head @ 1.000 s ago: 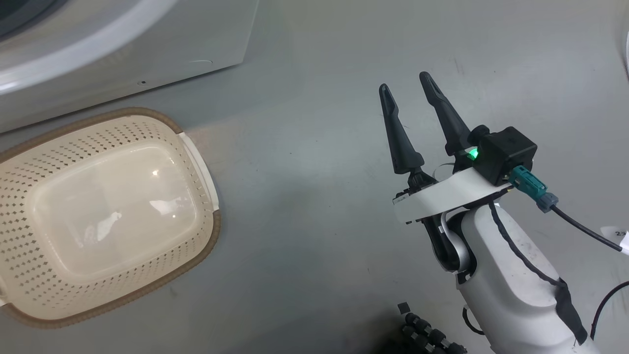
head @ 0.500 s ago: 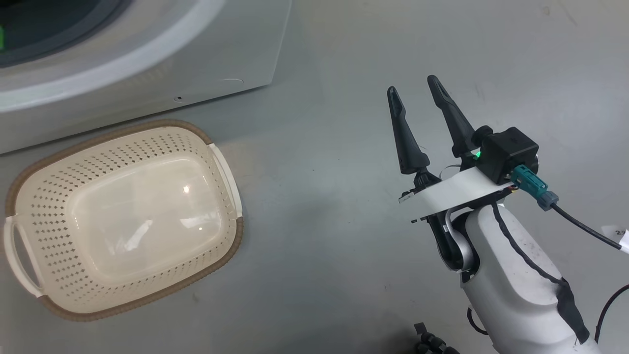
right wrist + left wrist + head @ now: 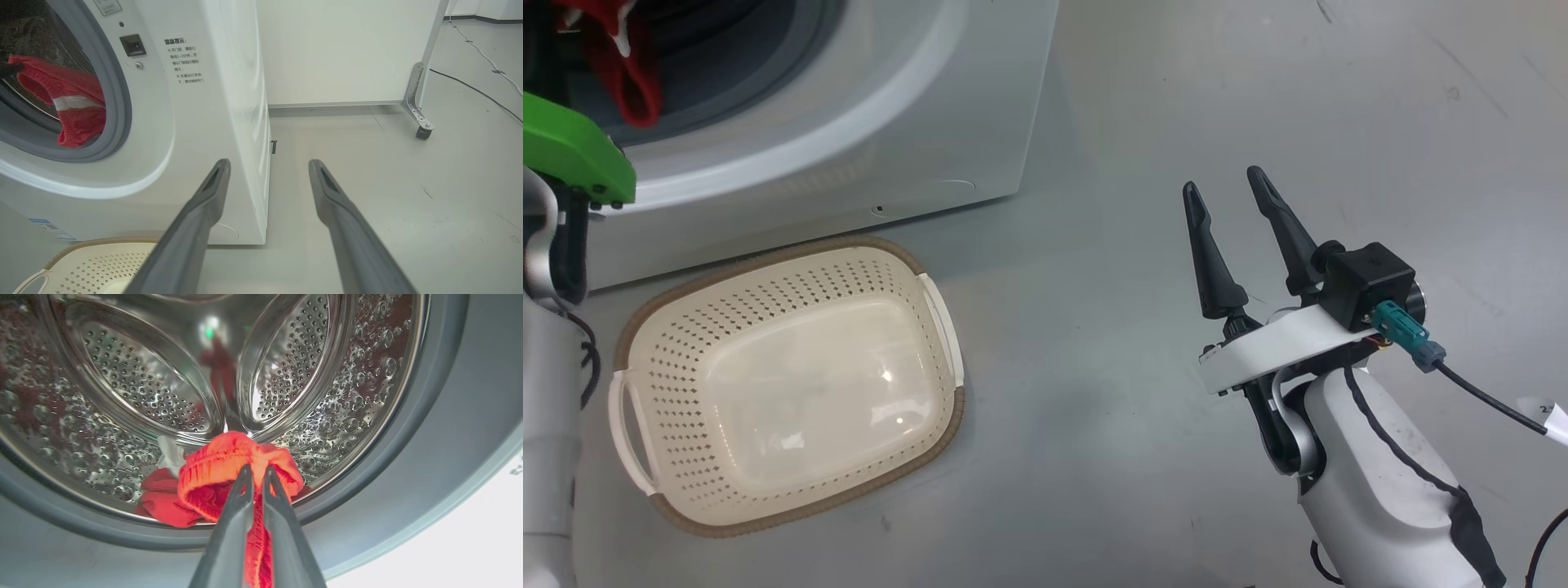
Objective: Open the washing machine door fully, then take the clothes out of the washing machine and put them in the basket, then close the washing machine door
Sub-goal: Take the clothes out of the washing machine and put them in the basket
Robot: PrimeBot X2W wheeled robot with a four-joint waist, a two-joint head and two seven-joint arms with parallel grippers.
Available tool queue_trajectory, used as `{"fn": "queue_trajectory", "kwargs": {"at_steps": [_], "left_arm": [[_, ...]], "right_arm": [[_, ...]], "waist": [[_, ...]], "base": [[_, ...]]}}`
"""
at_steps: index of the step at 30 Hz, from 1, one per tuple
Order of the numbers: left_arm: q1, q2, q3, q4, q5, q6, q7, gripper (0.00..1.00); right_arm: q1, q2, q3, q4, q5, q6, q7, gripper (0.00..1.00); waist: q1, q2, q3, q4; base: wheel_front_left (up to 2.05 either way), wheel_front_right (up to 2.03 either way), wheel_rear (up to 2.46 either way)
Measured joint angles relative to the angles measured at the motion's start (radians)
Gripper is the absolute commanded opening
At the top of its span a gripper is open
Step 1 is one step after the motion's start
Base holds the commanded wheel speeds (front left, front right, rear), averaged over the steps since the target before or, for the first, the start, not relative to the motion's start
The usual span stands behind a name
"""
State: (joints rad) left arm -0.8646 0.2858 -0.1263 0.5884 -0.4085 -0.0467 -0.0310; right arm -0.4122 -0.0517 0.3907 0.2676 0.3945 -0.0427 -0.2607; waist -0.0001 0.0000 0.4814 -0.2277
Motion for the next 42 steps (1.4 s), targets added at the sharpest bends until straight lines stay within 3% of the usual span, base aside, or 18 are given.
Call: {"fn": "queue_trajectory", "kwargs": {"at_steps": [18,42], "left_arm": [[0.284,-0.057,0.002,-0.21,0.015,0.069,-0.177,0.0],[0.445,-0.07,0.007,-0.58,0.091,0.137,-0.208,0.0]], "right_arm": [[0.116,-0.001,-0.023,0.043,-0.014,0.014,0.0,1.0],[0.2,-0.001,-0.036,0.054,-0.02,0.023,0.0,1.0]], "waist": [[0.0,0.0,-0.18,0.052],[0.0,0.0,-0.328,0.077]], "base": [[0.0,0.0,0.0],[0.0,0.0,0.0]]}}
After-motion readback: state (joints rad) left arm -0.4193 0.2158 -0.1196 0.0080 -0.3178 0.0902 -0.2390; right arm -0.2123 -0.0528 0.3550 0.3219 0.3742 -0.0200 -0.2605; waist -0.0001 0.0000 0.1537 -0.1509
